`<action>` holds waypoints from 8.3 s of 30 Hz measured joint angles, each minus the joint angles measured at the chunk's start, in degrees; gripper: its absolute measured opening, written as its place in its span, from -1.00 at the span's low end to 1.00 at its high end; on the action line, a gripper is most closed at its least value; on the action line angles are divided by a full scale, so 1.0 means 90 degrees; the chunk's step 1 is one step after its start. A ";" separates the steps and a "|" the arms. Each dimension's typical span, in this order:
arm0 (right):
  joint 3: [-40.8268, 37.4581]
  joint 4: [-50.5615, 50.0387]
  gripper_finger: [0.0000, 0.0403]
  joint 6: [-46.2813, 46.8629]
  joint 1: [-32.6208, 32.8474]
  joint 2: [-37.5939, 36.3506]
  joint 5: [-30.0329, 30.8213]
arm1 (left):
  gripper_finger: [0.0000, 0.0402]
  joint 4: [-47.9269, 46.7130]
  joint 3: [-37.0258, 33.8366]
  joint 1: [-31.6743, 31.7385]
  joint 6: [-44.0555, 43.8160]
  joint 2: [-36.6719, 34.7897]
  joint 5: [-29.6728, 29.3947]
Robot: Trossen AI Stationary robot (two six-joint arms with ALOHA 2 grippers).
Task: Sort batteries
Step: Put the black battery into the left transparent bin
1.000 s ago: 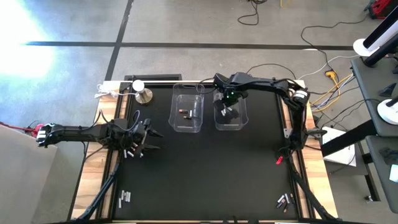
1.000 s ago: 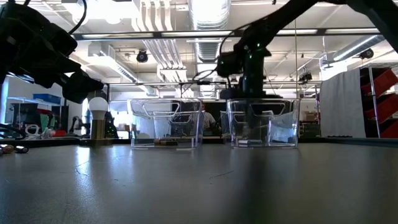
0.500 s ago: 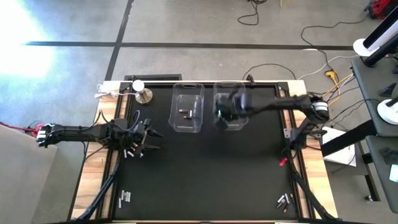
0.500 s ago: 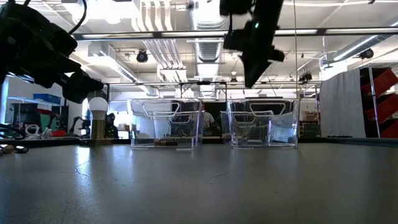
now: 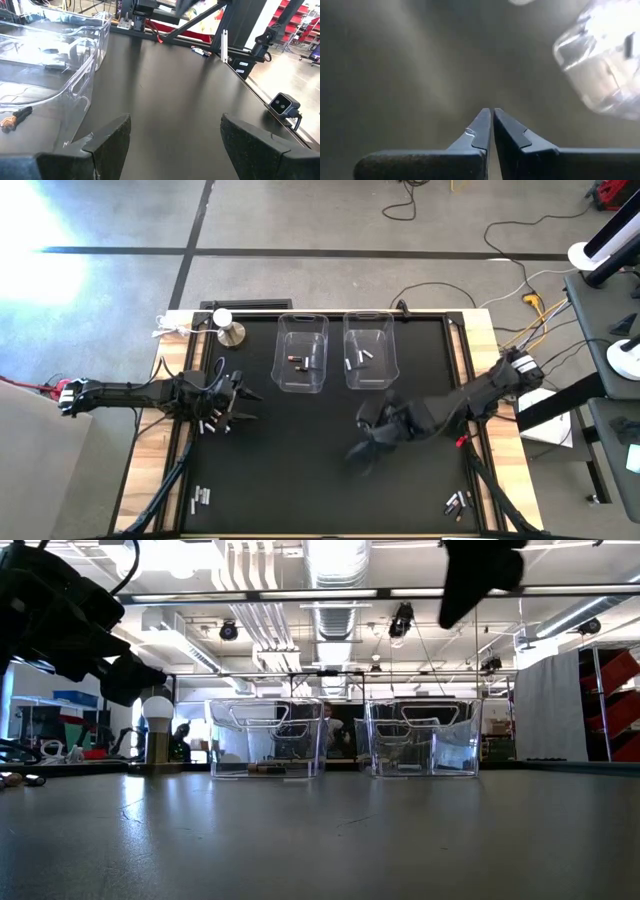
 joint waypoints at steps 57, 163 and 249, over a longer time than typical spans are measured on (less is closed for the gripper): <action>-0.1276 0.0319 -0.24 0.1562 0.4102 0.1326 -0.4287 | 0.41 -0.0004 -0.0001 0.0000 0.0000 0.0069 0.0000; -0.3227 0.1102 -0.72 0.4650 0.4054 0.0272 -0.3928 | 0.41 -0.0004 -0.0001 -0.0002 -0.0002 0.0086 0.0000; -0.0623 0.7299 -0.82 -0.4264 -0.1505 0.1050 0.0038 | 0.41 0.4960 0.0001 -0.0108 0.0840 0.2238 -0.0644</action>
